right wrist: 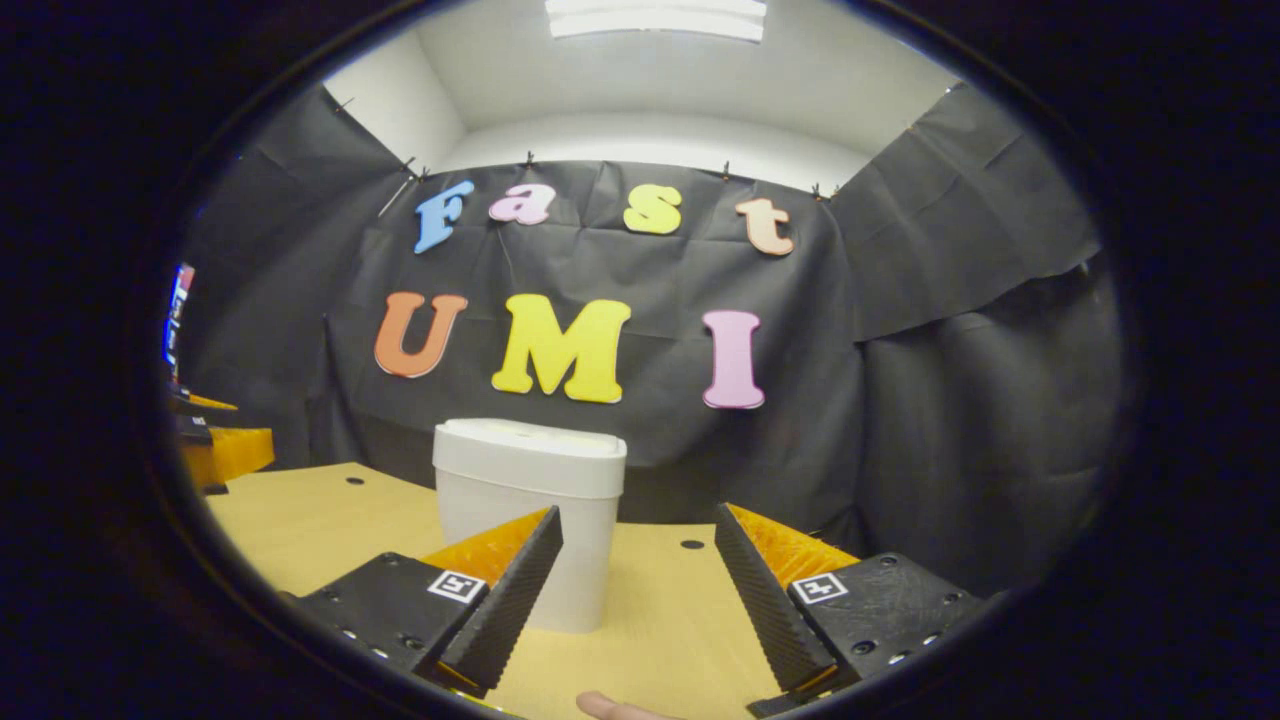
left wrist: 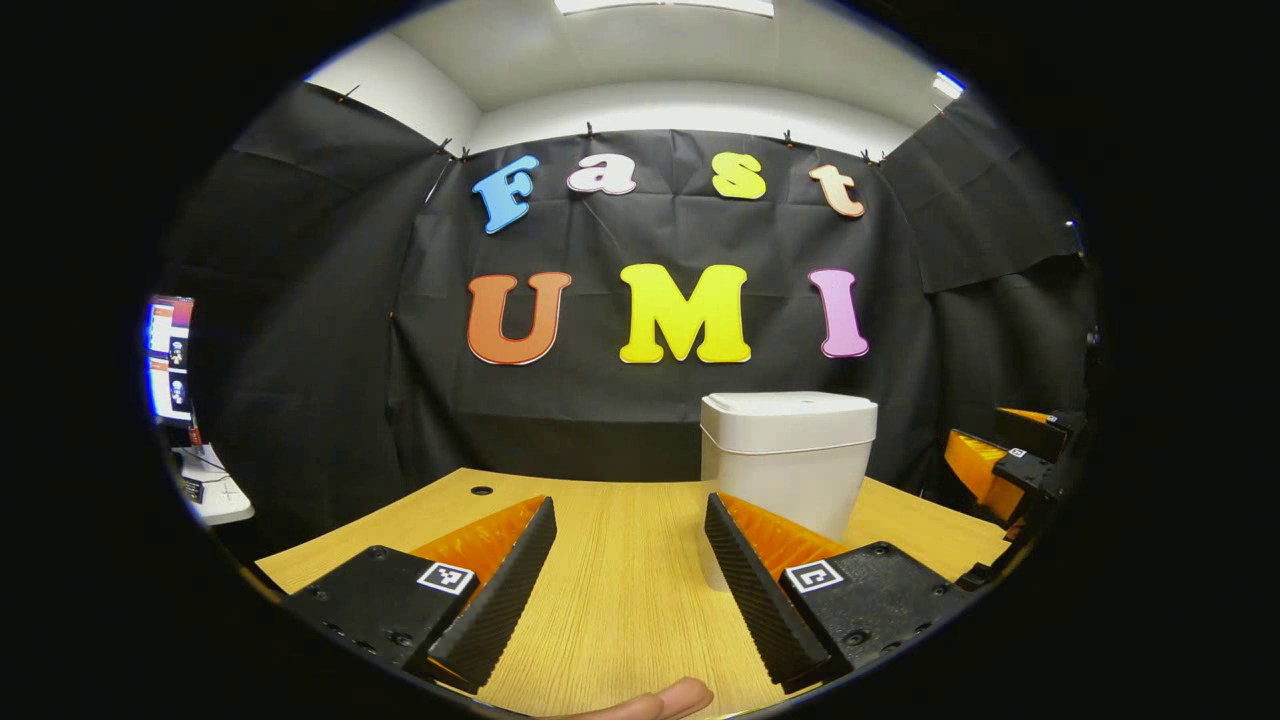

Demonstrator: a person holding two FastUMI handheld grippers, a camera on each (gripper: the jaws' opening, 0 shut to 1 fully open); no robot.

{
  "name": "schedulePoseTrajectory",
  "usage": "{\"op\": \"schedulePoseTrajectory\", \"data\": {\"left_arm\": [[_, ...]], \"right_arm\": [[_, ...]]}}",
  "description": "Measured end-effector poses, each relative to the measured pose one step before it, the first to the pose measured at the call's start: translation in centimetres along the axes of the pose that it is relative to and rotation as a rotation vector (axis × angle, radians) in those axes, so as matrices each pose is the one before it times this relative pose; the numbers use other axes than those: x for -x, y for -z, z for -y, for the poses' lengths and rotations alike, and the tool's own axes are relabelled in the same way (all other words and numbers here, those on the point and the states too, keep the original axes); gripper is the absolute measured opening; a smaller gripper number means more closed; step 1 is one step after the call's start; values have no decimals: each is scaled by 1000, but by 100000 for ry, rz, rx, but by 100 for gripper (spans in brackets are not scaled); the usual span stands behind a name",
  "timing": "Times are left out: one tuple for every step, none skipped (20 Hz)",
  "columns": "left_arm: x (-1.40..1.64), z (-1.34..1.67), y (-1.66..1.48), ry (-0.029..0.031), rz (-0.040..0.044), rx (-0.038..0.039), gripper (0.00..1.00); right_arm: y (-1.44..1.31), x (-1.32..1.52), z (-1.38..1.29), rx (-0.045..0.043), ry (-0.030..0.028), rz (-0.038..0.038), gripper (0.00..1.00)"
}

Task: Press the lid of the desktop garbage bin to open it, pick up the crumpled paper on the desktop and throw it into the bin, then pick up the pop can on the desktop and drop it into the bin, and finally close the garbage bin lid.

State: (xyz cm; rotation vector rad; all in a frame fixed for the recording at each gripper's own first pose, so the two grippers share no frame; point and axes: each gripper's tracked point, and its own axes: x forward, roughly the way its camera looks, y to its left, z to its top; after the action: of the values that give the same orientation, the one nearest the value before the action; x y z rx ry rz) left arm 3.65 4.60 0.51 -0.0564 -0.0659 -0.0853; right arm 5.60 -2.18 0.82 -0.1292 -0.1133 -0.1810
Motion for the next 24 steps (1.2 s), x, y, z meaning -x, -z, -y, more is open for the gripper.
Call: {"op": "schedulePoseTrajectory", "data": {"left_arm": [[22, 170, 110, 282, -343, -408, 97], [0, 157, 113, 157, -373, -201, 97], [-26, 131, 35, -79, -352, 9, 96], [31, 143, 76, -51, -287, 132, 97], [9, 213, 94, 337, -513, 80, 97], [29, 142, 74, 149, -439, -115, 97], [74, -72, 43, -1023, -538, 70, 97], [179, -192, 35, -1077, -411, 203, 97], [88, 82, 84, -179, -579, 370, 97], [165, 412, 23, 992, -461, 109, 97], [212, 171, -49, 249, -20, -32, 97], [366, -186, -145, -853, 148, -272, 97], [273, -74, -187, -925, 88, -468, 97], [254, 136, -132, -277, 248, -831, 97], [245, 284, -205, 67, 392, -851, 97], [335, 284, 22, 358, -60, -1068, 97], [221, 71, -92, -301, 150, -475, 97], [228, -3, -1, -377, -65, -161, 96], [148, 209, -75, 404, 241, -6, 97], [0, 498, -81, 1337, 219, -156, 97], [19, 409, -49, 1297, 138, -322, 96], [58, 189, 202, 577, -392, -388, 96], [53, 35, 47, 94, -413, -201, 96], [16, -12, 49, -61, -69, 34, 97]], "right_arm": [[228, 395, 1138, 2311, 1409, -2101, 97], [347, 233, 1177, 2267, 1374, -1812, 97], [20, 472, 892, 1358, 753, -311, 95], [10, 628, 587, -52, 56, -184, 97], [-21, 632, 193, -1653, -1167, -435, 93], [86, 656, -209, -2479, -2442, -432, 95], [-137, 660, -445, -2953, -3248, -612, 95], [-134, 706, -404, -1991, -3030, -352, 95], [-126, 430, -140, -663, -1848, -68, 95], [-203, 302, 0, 341, -538, 404, 97], [-216, 203, -41, 1091, -200, 879, 95], [-48, 141, -165, 1224, -220, 370, 95], [136, 41, -229, 736, -722, 35, 95], [171, 31, -452, 254, -1282, -165, 95], [145, 12, -411, 11, -1315, -318, 97], [123, -78, -299, -201, -878, -694, 93], [32, -65, -3, -324, -177, -436, 95], [-49, 10, 126, -534, 310, -259, 95], [-47, 38, 147, -774, 395, 47, 95], [-145, 46, 32, -649, 89, 83, 95], [-5, 67, -89, -157, -184, 34, 95], [11, 97, 55, -12, 140, -142, 95], [-9, 127, 31, 18, 30, -97, 95], [133, 13, -39, 227, 90, -359, 95]]}}
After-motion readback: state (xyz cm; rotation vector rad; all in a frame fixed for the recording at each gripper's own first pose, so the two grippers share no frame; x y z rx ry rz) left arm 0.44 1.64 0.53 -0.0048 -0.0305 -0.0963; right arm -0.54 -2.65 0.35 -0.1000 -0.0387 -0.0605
